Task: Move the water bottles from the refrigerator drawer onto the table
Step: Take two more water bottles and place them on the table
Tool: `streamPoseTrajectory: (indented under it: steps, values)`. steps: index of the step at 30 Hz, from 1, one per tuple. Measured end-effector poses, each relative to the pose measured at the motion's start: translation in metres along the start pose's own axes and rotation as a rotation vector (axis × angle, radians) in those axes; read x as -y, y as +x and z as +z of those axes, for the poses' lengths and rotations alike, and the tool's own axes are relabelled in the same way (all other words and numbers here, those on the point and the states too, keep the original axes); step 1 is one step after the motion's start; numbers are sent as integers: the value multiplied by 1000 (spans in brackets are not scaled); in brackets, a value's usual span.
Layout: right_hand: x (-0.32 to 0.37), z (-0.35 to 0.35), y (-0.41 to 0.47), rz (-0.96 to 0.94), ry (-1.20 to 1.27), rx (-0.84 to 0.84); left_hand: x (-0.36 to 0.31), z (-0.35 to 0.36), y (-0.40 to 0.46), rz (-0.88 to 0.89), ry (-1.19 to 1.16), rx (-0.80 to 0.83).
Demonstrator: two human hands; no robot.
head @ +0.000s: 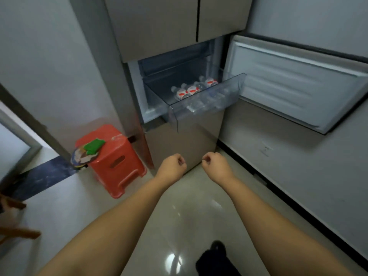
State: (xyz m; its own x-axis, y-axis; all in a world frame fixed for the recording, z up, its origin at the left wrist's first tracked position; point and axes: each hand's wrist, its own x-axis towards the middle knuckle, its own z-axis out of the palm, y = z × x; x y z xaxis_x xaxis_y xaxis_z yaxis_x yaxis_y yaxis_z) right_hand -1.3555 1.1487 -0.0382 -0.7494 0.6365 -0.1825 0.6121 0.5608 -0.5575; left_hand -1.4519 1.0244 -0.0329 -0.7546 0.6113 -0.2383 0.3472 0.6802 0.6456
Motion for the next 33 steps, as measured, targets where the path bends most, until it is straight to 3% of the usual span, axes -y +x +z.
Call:
streamPoseTrajectory:
  steps: [16,21,26,30,33]
  values:
    - [-9,-146,258,-246,-50,-7,-150,-28,218,3,-97,-246]
    - [11,-162,318,-336,-14,-37,-163,-50,276,-64,-140,-328]
    - [22,-162,379,-331,-9,-29,-150,-46,348,-152,-143,-243]
    - [26,-154,422,-272,-174,180,-123,-33,391,-312,-175,-112]
    - [30,-135,449,-210,-258,385,-102,-28,417,-481,-379,-103]
